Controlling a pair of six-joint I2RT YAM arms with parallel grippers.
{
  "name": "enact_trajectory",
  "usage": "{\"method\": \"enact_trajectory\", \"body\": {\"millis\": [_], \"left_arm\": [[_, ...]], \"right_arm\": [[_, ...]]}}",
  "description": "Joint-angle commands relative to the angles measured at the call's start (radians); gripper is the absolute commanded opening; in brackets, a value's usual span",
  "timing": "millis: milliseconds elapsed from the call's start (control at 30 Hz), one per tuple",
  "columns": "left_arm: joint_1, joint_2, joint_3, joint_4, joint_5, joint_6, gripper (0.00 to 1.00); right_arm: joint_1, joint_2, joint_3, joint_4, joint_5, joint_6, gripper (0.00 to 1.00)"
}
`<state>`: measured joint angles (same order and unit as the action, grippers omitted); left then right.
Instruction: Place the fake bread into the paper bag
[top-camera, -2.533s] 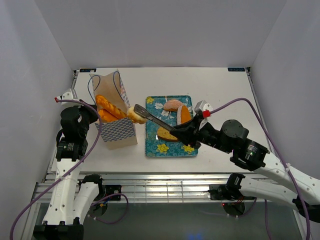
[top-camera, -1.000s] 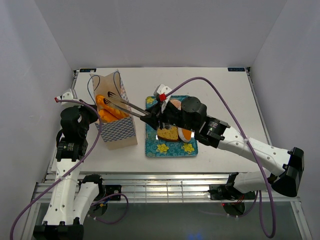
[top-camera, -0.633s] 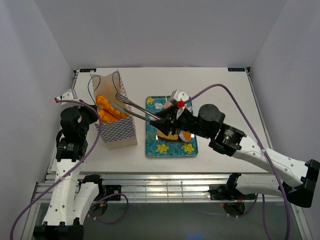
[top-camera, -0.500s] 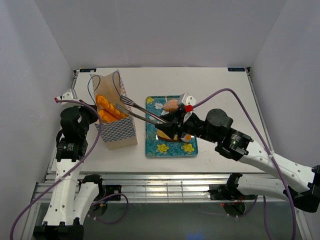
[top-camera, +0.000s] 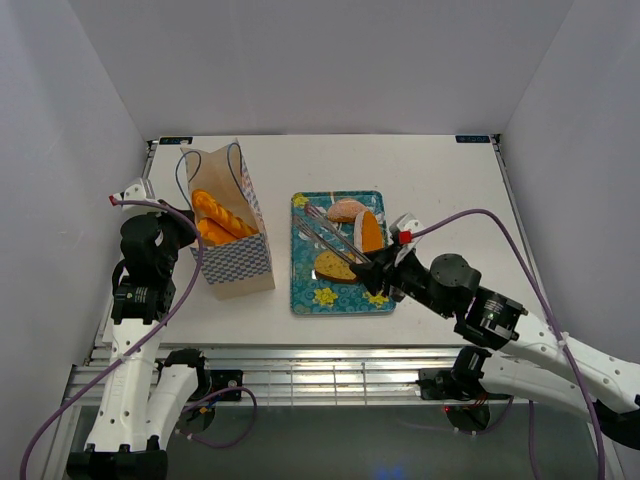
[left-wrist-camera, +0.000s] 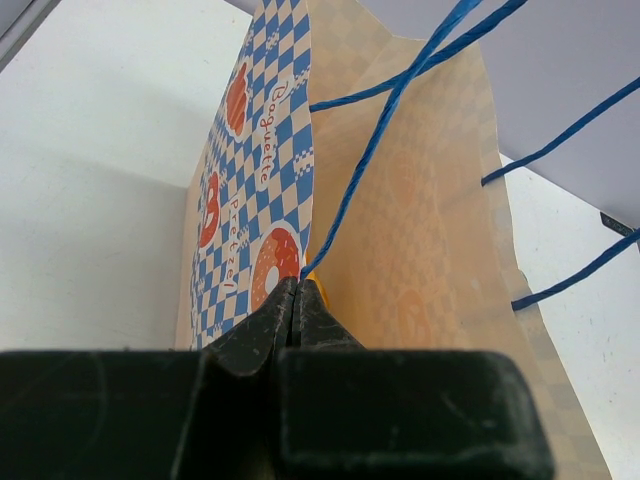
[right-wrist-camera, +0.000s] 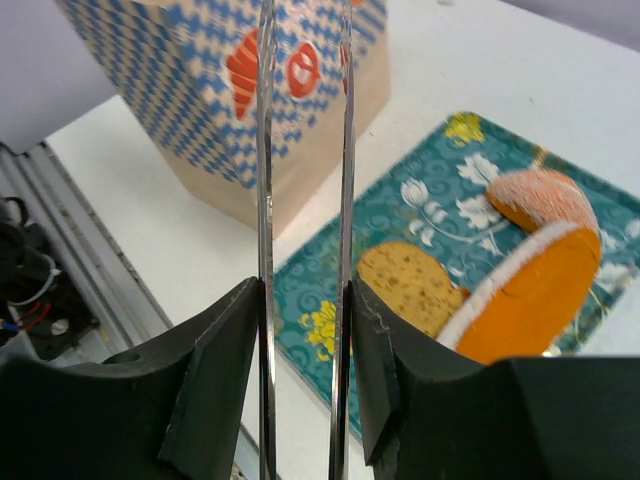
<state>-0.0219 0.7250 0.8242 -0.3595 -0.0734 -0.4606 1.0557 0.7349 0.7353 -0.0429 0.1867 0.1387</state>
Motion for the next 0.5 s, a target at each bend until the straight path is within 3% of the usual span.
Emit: {"method": "enact_trajectory", "body": {"millis": [0, 233, 467], "left_arm": [[-0.003, -0.015, -0.002, 0.004, 0.023, 0.0, 0.09], [-0.004, -0.012, -0.004, 0.005, 0.029, 0.0, 0.09], [-0.004, -0.007, -0.005, 0.007, 0.038, -0.001, 0.09]], "right_arm": [[0.003, -0.049, -0.063, -0.028, 0.172, 0.084, 0.47], [0.003, 0.021, -0.102, -0.146, 0.206, 0.111, 0.55], [0.003, 0.089, -0.113, -0.135, 0.177, 0.118, 0.56]]}}
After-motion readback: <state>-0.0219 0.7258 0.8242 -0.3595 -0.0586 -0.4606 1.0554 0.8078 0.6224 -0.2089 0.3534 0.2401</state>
